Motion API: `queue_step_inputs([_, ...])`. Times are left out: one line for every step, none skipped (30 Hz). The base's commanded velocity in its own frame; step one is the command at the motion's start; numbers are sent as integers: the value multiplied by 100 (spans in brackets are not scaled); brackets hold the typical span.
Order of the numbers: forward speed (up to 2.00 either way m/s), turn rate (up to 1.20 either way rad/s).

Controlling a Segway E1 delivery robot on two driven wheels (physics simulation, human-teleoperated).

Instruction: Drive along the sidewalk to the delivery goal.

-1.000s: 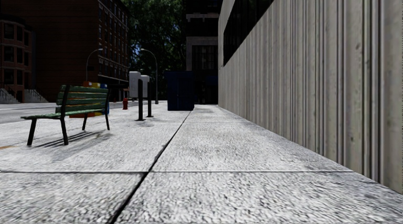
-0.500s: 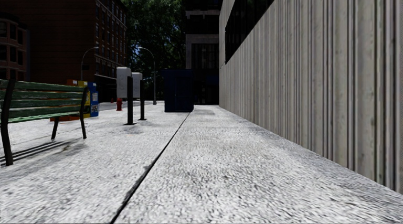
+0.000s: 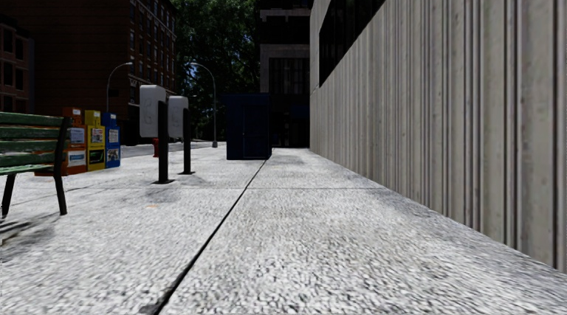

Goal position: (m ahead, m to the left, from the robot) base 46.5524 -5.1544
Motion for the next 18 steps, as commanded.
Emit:
queue_step_inputs([200, 18])
queue_step_inputs([200, 18])
queue_step_inputs([200, 18])
queue_step_inputs([200, 18])
queue_step_inputs([200, 18])
queue_step_inputs([200, 18])
queue_step_inputs([200, 18])
queue_step_inputs([200, 18])
queue_step_inputs([200, 18])
queue_step_inputs([200, 19])
queue_step_inputs([200, 19])
queue_step_inputs([200, 19])
queue_step_inputs([200, 20])
queue_step_inputs([200, 21])
queue_step_inputs([200, 25])
queue_step_inputs([200, 27])
queue_step_inputs([200, 27])
queue_step_inputs([200, 28])
